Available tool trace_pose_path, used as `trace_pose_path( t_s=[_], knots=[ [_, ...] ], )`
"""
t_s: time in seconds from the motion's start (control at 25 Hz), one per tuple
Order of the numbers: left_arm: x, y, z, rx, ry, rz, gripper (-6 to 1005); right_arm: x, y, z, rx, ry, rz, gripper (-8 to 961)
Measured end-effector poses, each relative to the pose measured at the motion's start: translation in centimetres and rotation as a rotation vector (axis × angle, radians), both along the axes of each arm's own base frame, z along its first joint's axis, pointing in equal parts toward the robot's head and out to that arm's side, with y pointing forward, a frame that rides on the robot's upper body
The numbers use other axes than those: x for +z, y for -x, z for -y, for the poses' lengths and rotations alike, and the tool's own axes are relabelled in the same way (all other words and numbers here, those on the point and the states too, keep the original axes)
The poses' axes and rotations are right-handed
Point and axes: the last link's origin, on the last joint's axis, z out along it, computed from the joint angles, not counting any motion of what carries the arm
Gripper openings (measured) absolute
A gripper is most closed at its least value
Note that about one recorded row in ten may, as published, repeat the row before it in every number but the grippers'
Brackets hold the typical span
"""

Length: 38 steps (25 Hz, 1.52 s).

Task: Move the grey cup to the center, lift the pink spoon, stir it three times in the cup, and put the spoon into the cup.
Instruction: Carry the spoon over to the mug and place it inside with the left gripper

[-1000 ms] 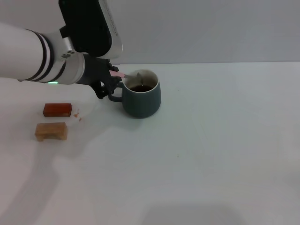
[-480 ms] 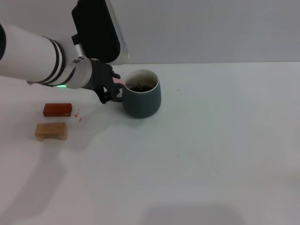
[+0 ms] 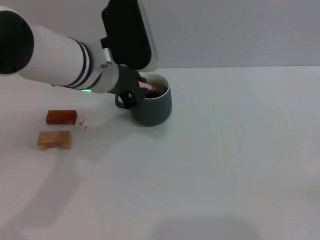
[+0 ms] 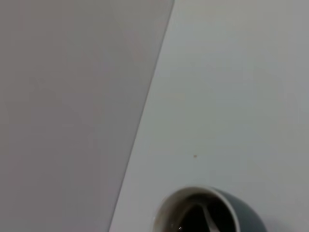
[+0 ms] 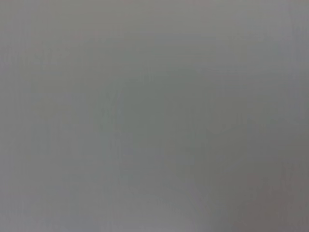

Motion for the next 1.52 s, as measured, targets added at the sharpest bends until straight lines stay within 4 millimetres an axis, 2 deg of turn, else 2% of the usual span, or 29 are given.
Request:
trace_pose_path(
  t_s=[0.16, 0.44, 0.8, 1.2, 1.52],
  knots=[
    [-0.2, -0.3, 0.5, -0.009, 0.013, -0.006, 170, 0.0, 0.0, -0.1, 0.002, 0.002, -0.001, -1],
    [0.7, 1.1, 1.2, 0.020, -0.003, -0.008, 170, -0.1, 0.3, -0.5, 0.014, 0.007, -0.003, -1],
    [2.0, 1.7, 0.4, 0.038, -0.045, -0.027, 170, -0.2, 0.4, -0.8, 0.019, 0.011, -0.004, -1],
    [0.4, 0.0, -0.7, -0.004, -0.022, -0.024, 170, -0.2, 0.2, -0.6, 0.012, 0.013, -0.010, -2],
    [-0.6, -0.9, -0.4, -0.030, 0.002, -0.007, 170, -0.2, 0.2, -0.8, 0.010, 0.020, -0.011, -2]
  ],
)
